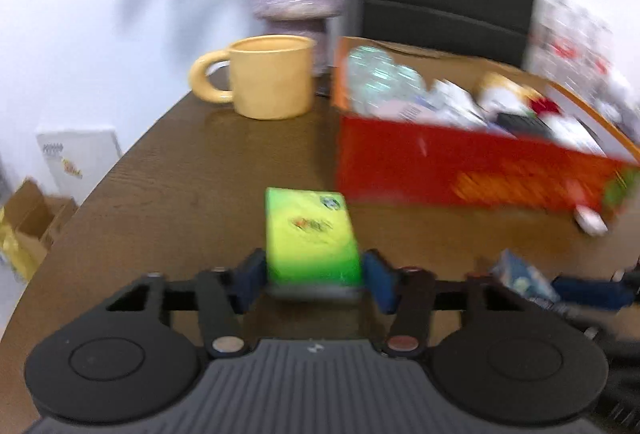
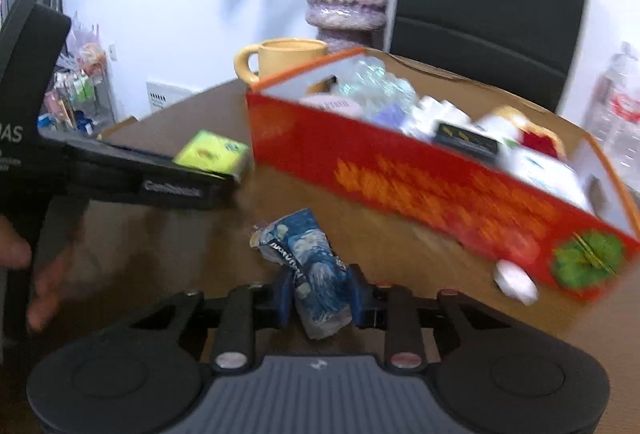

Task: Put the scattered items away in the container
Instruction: 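Grasp the green tissue pack with the left tool while the right tool grasps the blue tissue pack, then carry both tissue packs into the box and open both tools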

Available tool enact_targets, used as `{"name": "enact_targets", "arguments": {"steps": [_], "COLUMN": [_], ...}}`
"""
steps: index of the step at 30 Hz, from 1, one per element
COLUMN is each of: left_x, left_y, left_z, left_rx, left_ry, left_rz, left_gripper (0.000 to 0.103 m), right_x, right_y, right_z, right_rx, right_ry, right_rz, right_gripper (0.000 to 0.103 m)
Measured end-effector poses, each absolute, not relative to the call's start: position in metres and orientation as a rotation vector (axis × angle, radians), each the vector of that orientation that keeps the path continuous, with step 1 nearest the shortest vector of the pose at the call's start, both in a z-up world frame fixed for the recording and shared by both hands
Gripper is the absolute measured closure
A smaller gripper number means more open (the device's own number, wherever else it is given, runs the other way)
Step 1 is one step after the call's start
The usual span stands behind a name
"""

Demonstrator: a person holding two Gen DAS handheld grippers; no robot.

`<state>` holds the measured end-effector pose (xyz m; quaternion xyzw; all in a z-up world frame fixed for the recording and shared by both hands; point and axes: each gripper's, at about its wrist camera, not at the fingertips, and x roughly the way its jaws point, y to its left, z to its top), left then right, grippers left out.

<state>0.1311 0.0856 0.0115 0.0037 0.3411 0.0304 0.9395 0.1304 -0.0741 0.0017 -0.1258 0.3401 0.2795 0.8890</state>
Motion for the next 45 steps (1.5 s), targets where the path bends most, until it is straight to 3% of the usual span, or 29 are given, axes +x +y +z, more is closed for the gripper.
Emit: {"name": "enact_targets", "arguments": {"steps": [3,5,6,7,8,10,15,17,18,19,20,22,27,34,40,45], "left_x": [0.1,0.081,0.071,0.062,0.052,0.047,0.049,0.049,0.049,0.049,0.05,0.05,0.062,0.165,0.257,0.3], "left_y": [0.07,0.062,0.058,0.054,0.05,0.044,0.036,0.034,0.033,0.032,0.031,0.029,0.023,0.029,0.044,0.046], "left_z": [0.013,0.014,0.014,0.014,0.015,0.013,0.012,0.013,0.014,0.014,0.015,0.016,0.043,0.117,0.106,0.085], "left_rx": [0.021,0.014,0.011,0.007,0.004,0.013,0.014,0.006,0.002,-0.002,-0.006,-0.013,-0.033,-0.026,-0.085,-0.135], "left_ry": [0.695,0.697,0.698,0.699,0.699,0.703,0.699,0.692,0.689,0.686,0.682,0.675,0.625,0.533,0.616,0.688], "left_rz": [-0.03,-0.076,-0.099,-0.123,-0.146,-0.159,-0.172,-0.18,-0.185,-0.189,-0.193,-0.201,-0.233,-0.149,-0.079,-0.129], "left_gripper": [0.054,0.054,0.048,0.032,0.024,0.02,0.021,0.033,0.047,0.055,0.056,0.056,0.056,0.056,0.056,0.056], "right_x": [0.101,0.083,0.074,0.066,0.06,0.057,0.073,0.082,0.087,0.088,0.085,0.081,0.074,0.143,0.236,0.301], "right_y": [-0.107,-0.126,-0.135,-0.142,-0.15,-0.159,-0.161,-0.156,-0.152,-0.149,-0.147,-0.144,-0.155,-0.182,-0.187,-0.158], "right_z": [0.006,0.009,0.011,0.012,0.013,0.012,0.005,-0.001,-0.004,-0.005,-0.004,-0.001,0.017,0.091,0.122,0.117], "right_rx": [-0.234,-0.218,-0.209,-0.199,-0.188,-0.164,-0.13,-0.124,-0.131,-0.148,-0.154,-0.146,-0.073,0.051,0.215,0.27], "right_ry": [0.734,0.734,0.721,0.702,0.677,0.645,0.673,0.682,0.697,0.694,0.69,0.693,0.667,0.538,0.528,0.579], "right_rz": [0.552,0.521,0.508,0.499,0.489,0.477,0.51,0.532,0.524,0.508,0.508,0.523,0.509,0.448,0.434,0.469], "right_gripper": [0.075,0.067,0.063,0.048,0.024,0.008,0.012,0.017,0.021,0.036,0.057,0.081,0.084,0.084,0.083,0.082]}}
